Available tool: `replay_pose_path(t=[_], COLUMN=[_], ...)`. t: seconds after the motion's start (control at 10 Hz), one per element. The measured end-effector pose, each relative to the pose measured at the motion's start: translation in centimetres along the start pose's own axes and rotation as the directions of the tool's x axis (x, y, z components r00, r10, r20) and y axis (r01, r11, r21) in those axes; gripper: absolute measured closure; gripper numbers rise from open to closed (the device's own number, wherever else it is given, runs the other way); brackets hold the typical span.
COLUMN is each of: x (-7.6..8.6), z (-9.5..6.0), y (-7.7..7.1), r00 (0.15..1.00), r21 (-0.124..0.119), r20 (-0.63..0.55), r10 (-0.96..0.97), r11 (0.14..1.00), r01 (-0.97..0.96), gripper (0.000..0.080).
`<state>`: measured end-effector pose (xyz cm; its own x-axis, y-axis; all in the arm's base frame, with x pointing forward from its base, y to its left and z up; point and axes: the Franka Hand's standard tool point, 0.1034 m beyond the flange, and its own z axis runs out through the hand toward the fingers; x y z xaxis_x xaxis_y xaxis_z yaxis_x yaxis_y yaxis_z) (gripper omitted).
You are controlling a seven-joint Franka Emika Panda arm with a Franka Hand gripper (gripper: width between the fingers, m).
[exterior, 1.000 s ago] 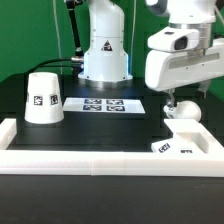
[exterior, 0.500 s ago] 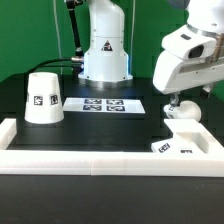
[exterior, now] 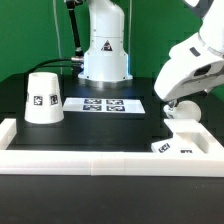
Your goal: Assemble lamp
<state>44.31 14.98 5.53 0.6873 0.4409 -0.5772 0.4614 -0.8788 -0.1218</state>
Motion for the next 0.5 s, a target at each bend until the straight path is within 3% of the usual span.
replay_pose_path(t=[0.1,0.2,0.5], x=[0.2,-0.5,0.5], z=[0.2,0.4,0.0], y=[-0.1,-0.1,0.1], r00=[0.999,0.991,0.993], r21=[0.001,-0.015,-0.025], r20=[0.033,0.133,0.115], r10=[-0.003,-0.004,-0.006], r11=[1.0,1.0,1.0], r01=[0.003,0.006,0.009], gripper=[0.0101,0.0101,0.0101])
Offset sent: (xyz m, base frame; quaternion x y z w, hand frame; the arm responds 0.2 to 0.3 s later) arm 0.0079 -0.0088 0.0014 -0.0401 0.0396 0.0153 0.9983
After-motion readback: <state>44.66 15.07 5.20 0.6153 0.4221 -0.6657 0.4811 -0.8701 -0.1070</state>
